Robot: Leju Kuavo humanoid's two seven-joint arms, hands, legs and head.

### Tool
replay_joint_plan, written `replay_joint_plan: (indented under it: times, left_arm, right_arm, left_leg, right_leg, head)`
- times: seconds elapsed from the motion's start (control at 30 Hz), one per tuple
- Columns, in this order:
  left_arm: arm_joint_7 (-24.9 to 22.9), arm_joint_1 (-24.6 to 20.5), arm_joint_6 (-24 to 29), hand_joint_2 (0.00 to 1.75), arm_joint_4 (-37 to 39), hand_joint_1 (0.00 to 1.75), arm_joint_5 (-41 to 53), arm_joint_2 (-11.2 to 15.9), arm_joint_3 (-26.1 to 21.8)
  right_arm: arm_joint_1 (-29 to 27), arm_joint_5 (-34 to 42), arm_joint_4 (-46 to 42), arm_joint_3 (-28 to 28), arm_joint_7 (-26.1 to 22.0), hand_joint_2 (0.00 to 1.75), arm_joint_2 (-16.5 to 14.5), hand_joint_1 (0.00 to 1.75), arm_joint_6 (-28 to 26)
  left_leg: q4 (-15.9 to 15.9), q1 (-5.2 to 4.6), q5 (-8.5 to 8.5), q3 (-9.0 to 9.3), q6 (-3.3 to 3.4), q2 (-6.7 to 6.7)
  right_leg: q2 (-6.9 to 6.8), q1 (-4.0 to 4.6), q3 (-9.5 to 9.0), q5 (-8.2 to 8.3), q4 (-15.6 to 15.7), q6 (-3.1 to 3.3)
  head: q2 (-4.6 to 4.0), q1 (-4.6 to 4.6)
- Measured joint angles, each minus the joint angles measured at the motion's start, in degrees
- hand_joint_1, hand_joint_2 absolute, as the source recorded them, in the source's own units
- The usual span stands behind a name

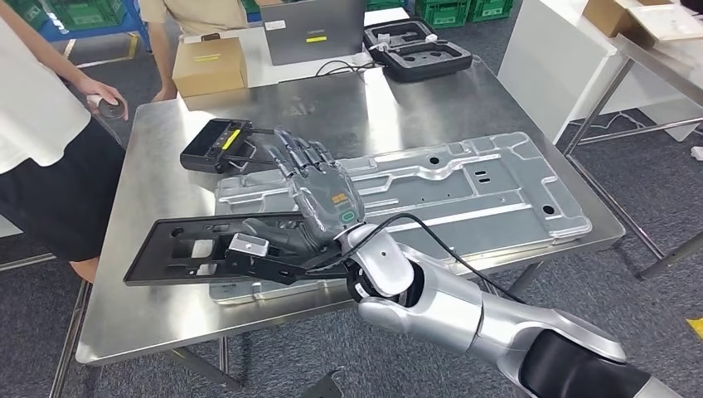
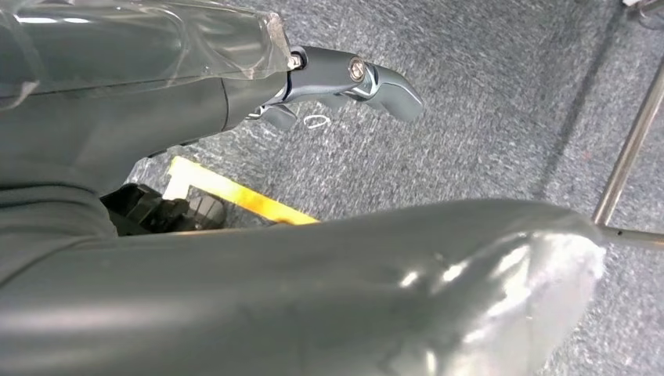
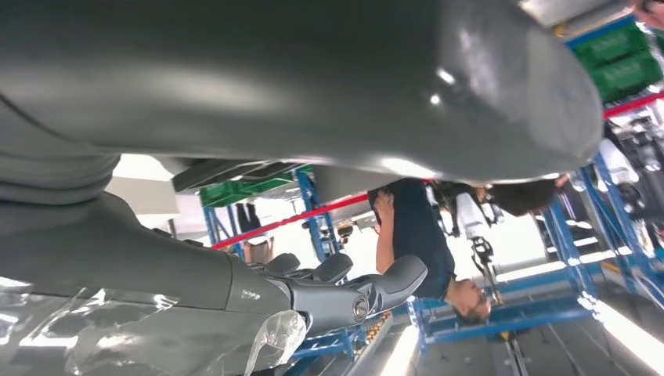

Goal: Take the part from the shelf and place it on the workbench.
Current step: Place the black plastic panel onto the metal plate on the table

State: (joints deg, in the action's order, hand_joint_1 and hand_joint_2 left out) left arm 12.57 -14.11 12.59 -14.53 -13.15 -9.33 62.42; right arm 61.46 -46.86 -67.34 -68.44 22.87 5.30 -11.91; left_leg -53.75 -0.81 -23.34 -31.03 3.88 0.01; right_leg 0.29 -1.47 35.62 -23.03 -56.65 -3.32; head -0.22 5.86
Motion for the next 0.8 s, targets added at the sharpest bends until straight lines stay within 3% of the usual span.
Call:
replay_joint_plan:
  times: [0.07, 0.1, 0.17, 0.2, 0.3, 0.33, 0.4, 0.5, 0.57, 0.63, 0.7, 0.73, 0.8]
  left_arm:
    - [0.0, 0.1, 0.0, 0.0, 0.0, 0.0, 0.1, 0.0, 0.0]
    - [0.0, 0.1, 0.0, 0.0, 0.0, 0.0, 0.1, 0.0, 0.0]
    - [0.0, 0.4, 0.0, 0.0, 0.0, 0.0, 0.1, 0.0, 0.0]
    - [0.0, 0.4, 0.0, 0.0, 0.0, 0.0, 0.1, 0.0, 0.0]
    - [0.0, 0.5, 0.0, 0.0, 0.0, 0.0, 0.1, 0.0, 0.0]
    - [0.0, 0.5, 0.0, 0.0, 0.0, 0.0, 0.1, 0.1, -0.1]
    - [0.0, 0.5, 0.1, 0.0, 0.0, 0.0, 0.0, 0.2, -0.1]
    - [0.0, 0.6, 0.1, 0.0, 0.0, 0.0, -0.1, 0.3, -0.2]
    - [0.0, 0.7, 0.1, 0.0, 0.0, 0.0, -0.1, 0.3, -0.3]
    - [0.0, 0.7, 0.2, 0.0, 0.0, 0.0, -0.1, 0.3, -0.4]
    - [0.0, 0.8, 0.2, 0.0, 0.0, 0.0, -0.1, 0.3, -0.5]
    - [0.0, 0.9, 0.3, 0.0, 0.0, 0.0, -0.1, 0.3, -0.6]
    - [0.0, 0.9, 0.4, 0.0, 0.0, 0.0, -0.1, 0.4, -0.8]
  right_arm:
    - [-0.4, 0.2, -0.9, 0.2, -0.2, 0.0, 0.3, 0.0, -0.4]
    - [-0.7, 0.3, -1.4, 0.3, -0.3, 0.0, 0.5, 0.0, -0.6]
    - [-1.7, 0.6, -2.3, 0.3, -0.4, 0.0, 0.8, 0.0, -0.9]
    - [-2.1, 0.7, -2.8, 0.3, -0.4, 0.0, 1.0, 0.0, -0.9]
    - [-2.4, 0.8, -3.9, 0.4, -0.7, 0.0, 1.2, 0.0, -1.1]
    - [-2.6, 0.9, -4.5, 0.5, -0.8, 0.0, 1.3, 0.0, -1.2]
    - [-3.1, 1.2, -5.9, 0.9, -1.1, 0.0, 1.4, 0.0, -1.7]
    - [-3.9, 1.3, -7.3, 1.1, -1.6, 0.0, 1.5, 0.0, -2.0]
    - [-4.4, 1.4, -8.2, 1.2, -1.9, 0.0, 1.5, 0.0, -2.1]
    - [-5.1, 1.6, -9.1, 1.3, -2.2, 0.0, 1.5, 0.0, -2.4]
    - [-6.1, 1.8, -9.7, 1.4, -2.6, 0.0, 1.6, 0.0, -2.8]
    - [-6.5, 2.0, -10.0, 1.4, -2.8, 0.0, 1.6, 0.0, -2.9]
    - [-6.9, 2.4, -10.6, 1.5, -3.2, 0.0, 1.6, 0.0, -3.3]
  left_leg:
    - [0.6, 0.29, 0.78, -0.22, 0.25, 0.1]
    - [0.6, 0.28, 0.98, -0.48, 0.38, 0.12]
    - [0.5, 0.26, 1.33, -0.97, 0.4, 0.13]
    - [0.4, 0.28, 1.48, -1.22, 0.33, 0.11]
    - [-0.4, 0.33, 1.59, -1.95, -0.09, 0.08]
    - [-0.9, 0.26, 1.54, -2.27, -0.32, 0.07]
    - [-1.4, 0.08, 1.64, -2.8, -0.92, 0.06]
    - [-2.0, 0.25, 1.31, -3.42, -1.61, 0.05]
    - [-6.2, 0.53, -1.9, -5.12, -2.29, 0.03]
    - [-14.5, 0.76, -6.52, -8.18, -2.83, 0.04]
    - [-18.8, 0.79, -8.19, -9.18, -2.76, 0.03]
    - [-17.3, 0.69, -7.39, -7.85, -2.43, 0.03]
    - [-8.7, 0.19, -4.51, -2.62, -1.08, 0.02]
  right_leg:
    - [0.0, 0.04, 2.1, -3.7, -5.3, -0.26]
    - [0.0, 0.11, 3.66, -6.01, -9.4, -0.4]
    - [-0.01, 0.1, 5.47, -8.29, -15.1, -0.62]
    - [-0.03, 0.08, 5.01, -8.06, -15.2, -0.7]
    - [-0.08, 0.05, -0.95, -4.34, -5.7, -0.75]
    - [-0.06, 0.09, -2.58, -3.5, -2.6, -0.51]
    - [0.02, 0.29, -3.89, -2.92, 0.2, 0.25]
    - [0.03, 0.27, -3.26, -2.09, 0.3, 1.45]
    - [-0.03, 0.13, -2.66, -1.55, 0.3, 2.18]
    - [-0.06, 0.19, -1.92, -1.02, 0.3, 2.56]
    - [-0.08, 0.36, -1.27, -0.52, 0.3, 2.59]
    - [-0.05, 0.47, -1.03, -0.28, 0.3, 2.59]
    - [0.01, 0.67, -0.75, 0.17, 0.3, 2.56]
  head:
    - [0.0, -0.07]
    - [0.0, -0.1]
    - [0.0, -0.15]
    - [0.0, -0.16]
    - [0.0, -0.18]
    - [0.0, -0.19]
    - [0.0, -0.21]
    - [0.0, -0.23]
    - [0.0, -0.21]
    - [0.0, -0.2]
    - [0.0, -0.21]
    - [0.0, -0.2]
    - [0.0, -0.22]
